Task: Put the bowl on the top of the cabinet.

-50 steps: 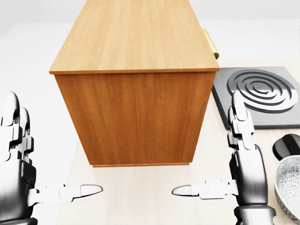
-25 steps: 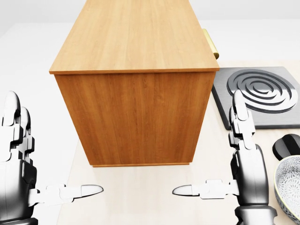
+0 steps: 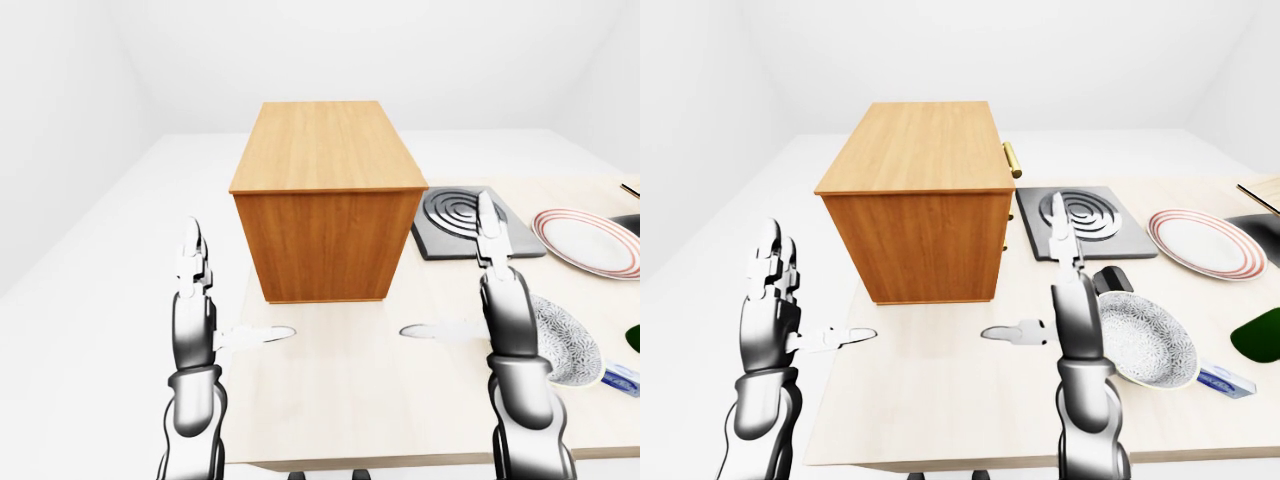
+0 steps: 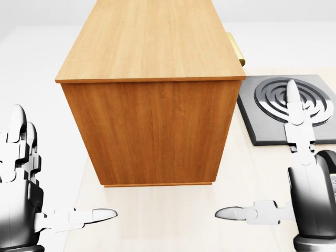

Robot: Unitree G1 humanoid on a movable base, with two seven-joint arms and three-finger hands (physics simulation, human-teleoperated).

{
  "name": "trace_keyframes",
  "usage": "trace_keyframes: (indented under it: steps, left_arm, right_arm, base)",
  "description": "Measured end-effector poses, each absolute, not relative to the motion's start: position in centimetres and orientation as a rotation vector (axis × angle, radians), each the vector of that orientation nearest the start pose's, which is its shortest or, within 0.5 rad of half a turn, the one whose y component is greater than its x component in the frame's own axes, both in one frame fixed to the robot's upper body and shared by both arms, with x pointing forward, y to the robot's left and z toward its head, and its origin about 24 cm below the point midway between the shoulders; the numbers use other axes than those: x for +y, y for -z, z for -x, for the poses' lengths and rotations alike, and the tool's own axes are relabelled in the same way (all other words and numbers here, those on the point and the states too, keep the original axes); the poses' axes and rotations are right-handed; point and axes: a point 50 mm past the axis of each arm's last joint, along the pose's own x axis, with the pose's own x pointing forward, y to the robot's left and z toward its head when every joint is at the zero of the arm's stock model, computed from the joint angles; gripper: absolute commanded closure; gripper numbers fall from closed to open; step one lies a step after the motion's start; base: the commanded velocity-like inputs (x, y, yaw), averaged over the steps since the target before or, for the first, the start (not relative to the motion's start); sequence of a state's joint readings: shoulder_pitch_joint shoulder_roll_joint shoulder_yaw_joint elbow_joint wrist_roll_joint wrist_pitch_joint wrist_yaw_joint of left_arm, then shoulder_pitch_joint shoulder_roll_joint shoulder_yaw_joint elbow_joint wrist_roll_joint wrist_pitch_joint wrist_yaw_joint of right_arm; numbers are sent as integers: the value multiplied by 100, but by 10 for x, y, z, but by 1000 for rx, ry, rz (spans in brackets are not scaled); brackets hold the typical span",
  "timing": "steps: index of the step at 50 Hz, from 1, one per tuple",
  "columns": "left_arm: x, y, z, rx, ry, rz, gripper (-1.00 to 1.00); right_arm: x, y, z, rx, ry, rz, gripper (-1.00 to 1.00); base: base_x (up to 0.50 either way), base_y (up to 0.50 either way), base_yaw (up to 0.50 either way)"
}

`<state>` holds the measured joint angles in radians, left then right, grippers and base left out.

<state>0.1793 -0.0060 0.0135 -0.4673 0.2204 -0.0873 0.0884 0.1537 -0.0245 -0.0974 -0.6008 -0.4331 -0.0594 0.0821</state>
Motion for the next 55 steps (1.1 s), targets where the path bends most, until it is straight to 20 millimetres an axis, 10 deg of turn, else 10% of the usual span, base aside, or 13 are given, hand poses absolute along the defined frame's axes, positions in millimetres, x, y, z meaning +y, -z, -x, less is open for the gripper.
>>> trace_keyframes:
  steps: [55]
  left_arm:
    - [161, -116, -209, -373, -164, -219, -100]
  right_arm:
    - [-283, -78, -142, 266, 239, 901, -100]
  base:
    - [0, 0, 0]
